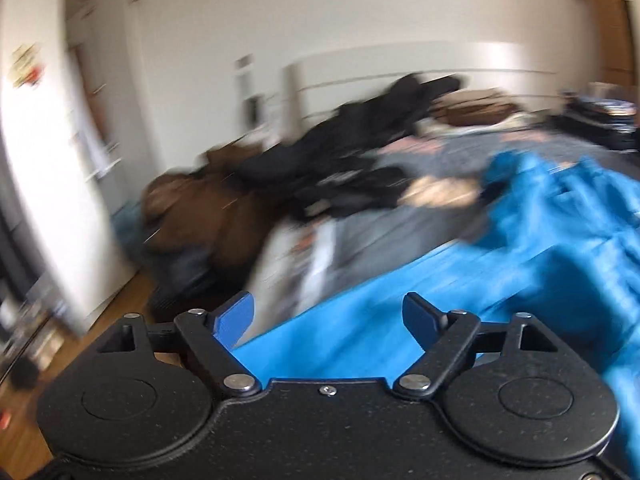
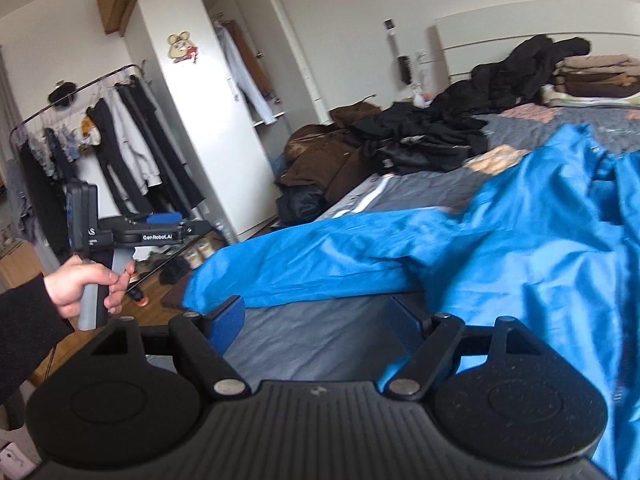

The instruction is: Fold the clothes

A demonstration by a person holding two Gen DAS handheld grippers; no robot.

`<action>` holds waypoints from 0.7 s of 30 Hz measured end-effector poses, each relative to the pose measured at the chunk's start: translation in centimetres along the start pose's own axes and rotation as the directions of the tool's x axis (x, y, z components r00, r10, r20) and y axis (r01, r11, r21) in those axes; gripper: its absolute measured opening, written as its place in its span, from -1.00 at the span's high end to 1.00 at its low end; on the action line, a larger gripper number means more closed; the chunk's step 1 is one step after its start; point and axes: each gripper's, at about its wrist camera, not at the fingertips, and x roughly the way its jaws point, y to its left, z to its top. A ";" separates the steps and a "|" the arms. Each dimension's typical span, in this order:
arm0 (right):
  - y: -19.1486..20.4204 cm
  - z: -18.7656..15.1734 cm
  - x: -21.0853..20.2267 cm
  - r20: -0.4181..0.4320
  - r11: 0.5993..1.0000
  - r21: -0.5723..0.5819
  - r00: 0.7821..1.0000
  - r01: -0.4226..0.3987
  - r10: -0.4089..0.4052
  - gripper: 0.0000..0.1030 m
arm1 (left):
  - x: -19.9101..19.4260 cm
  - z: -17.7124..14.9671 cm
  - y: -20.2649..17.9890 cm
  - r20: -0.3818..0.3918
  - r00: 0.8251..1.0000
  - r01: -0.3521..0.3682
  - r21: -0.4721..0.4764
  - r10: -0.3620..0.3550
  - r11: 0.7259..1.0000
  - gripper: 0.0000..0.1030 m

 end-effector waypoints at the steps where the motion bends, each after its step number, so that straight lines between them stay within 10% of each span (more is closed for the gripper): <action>1: -0.8 0.1 -0.6 0.007 1.000 0.005 1.000 0.019 -0.019 -0.51 | 0.7 0.9 -2.5 0.012 1.000 0.023 0.020 -0.023 1.000 -0.60; 11: -11.0 -0.5 -8.6 0.033 0.982 0.041 0.982 0.183 -0.184 -0.51 | 12.1 5.6 -25.0 0.061 0.996 0.047 0.288 -0.068 0.957 -0.59; 21: -18.8 -0.8 -12.7 0.110 0.978 0.122 0.977 0.168 -0.181 -0.52 | 23.2 6.9 -37.0 0.213 0.976 -0.146 0.495 0.043 0.857 -0.54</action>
